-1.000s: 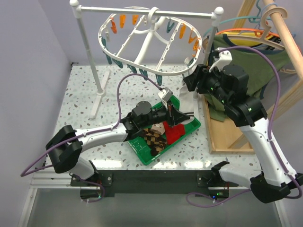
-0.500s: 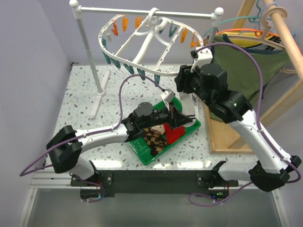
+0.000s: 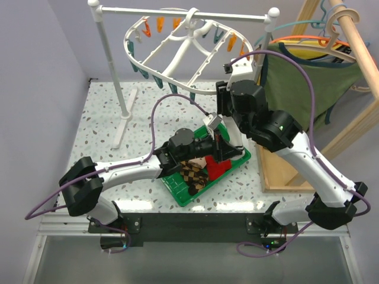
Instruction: Remove the socks clipped to the hanger
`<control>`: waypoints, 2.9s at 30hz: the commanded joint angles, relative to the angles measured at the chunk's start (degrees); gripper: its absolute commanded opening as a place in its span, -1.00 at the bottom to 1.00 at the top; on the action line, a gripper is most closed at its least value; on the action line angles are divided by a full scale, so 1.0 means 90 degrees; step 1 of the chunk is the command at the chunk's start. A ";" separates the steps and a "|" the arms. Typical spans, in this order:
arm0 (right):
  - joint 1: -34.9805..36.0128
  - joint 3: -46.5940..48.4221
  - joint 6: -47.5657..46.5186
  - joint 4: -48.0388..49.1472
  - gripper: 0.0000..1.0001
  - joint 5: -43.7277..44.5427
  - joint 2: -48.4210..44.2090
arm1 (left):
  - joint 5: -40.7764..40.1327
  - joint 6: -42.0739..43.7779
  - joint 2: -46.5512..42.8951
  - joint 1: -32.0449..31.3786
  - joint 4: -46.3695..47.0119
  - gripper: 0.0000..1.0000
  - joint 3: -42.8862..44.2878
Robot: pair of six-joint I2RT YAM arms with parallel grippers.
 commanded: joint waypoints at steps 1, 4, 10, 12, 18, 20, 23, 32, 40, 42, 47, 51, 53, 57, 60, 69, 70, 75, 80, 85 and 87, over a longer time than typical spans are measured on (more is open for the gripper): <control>0.0106 0.0201 -0.0102 0.0016 -0.15 0.0501 0.0025 | 0.0019 0.0027 -0.0045 -0.0072 -0.0062 -1.00 0.0286; 0.0115 0.0153 -0.0122 0.0055 -0.25 0.0511 0.0005 | -0.0030 0.0076 -0.0065 -0.0072 -0.0121 -1.00 0.0296; 0.0115 0.0035 -0.0122 0.0114 -0.60 0.0472 0.0015 | -0.0040 0.0115 -0.0045 -0.0063 -0.0219 -1.00 0.0364; 0.0115 -0.0004 -0.0112 0.0133 -0.71 0.0443 -0.0005 | -0.0059 0.0134 -0.0055 -0.0072 -0.0296 -1.00 0.0354; 0.0115 -0.0111 -0.0063 0.0211 -1.00 0.0384 -0.0102 | -0.0244 0.0310 -0.0182 -0.0062 -0.0979 -1.00 0.0296; 0.0115 -0.0131 -0.0044 0.0221 -1.00 0.0364 -0.0102 | -0.0313 0.0378 -0.0250 -0.0024 -0.1233 -1.00 0.0266; 0.0115 -0.0160 -0.0014 0.0221 -1.00 0.0335 -0.0112 | -0.0449 0.0398 -0.0376 0.0025 -0.1526 -1.00 0.0111; 0.0115 -0.0385 0.0122 0.0416 -1.00 -0.0055 -0.0307 | -0.0899 0.0311 -0.0631 0.0522 -0.2337 -1.00 -0.0368; 0.0115 -0.0492 0.0142 0.0436 -1.00 -0.0173 -0.0405 | -0.1152 0.0398 -0.0427 0.0875 -0.3322 -0.33 -0.0379; 0.0125 -0.0531 0.0152 0.0455 -1.00 -0.0182 -0.0434 | -0.1367 0.0456 -0.0397 0.0875 -0.3548 -0.11 -0.0271; 0.0115 -0.0531 0.0191 0.0456 -1.00 -0.0270 -0.0425 | -0.1719 0.0408 -0.0621 0.0875 -0.3725 0.35 -0.0456; 0.0115 -0.0463 0.0181 0.0397 -1.00 -0.0319 -0.0395 | -0.1719 0.0174 -0.0962 0.0856 -0.3208 0.35 -0.0933; 0.0115 -0.0424 0.0191 0.0348 -1.00 -0.0348 -0.0366 | -0.1661 0.0008 -0.1099 0.0846 -0.2672 0.32 -0.1158; 0.0115 -0.0482 0.0230 0.0387 -1.00 -0.0417 -0.0395 | -0.1622 -0.0139 -0.1072 0.0836 -0.1578 0.31 -0.1520; 0.0115 -0.0521 0.0269 0.0407 -1.00 -0.0398 -0.0434 | -0.1378 -0.0460 -0.0614 0.0865 -0.1099 0.34 -0.1190; 0.0115 -0.0502 0.0435 0.0426 -1.00 -0.0583 -0.0493 | -0.2626 0.0143 0.0256 0.0807 0.1817 0.88 -0.1208; 0.0115 -0.0492 0.0454 0.0417 -1.00 -0.0593 -0.0503 | -0.2773 0.0338 0.0325 0.0807 0.2073 0.89 -0.1237; 0.0115 -0.0502 0.0493 0.0397 -1.00 -0.0641 -0.0542 | -0.2765 0.0915 0.0881 0.0700 0.3888 0.90 -0.1306; 0.0115 -0.0541 0.0562 0.0397 -1.00 -0.0749 -0.0552 | -0.2520 0.1238 0.1409 0.0660 0.4264 0.93 -0.0770; 0.0115 -0.0609 0.0620 0.0455 -1.00 -0.0759 -0.0610 | -0.2744 0.1628 0.1800 0.0670 0.4498 0.93 -0.0272; 0.0115 -0.0599 0.0620 0.0417 -1.00 -0.0759 -0.0600 | -0.2823 0.1677 0.1986 0.0670 0.4508 0.91 -0.0105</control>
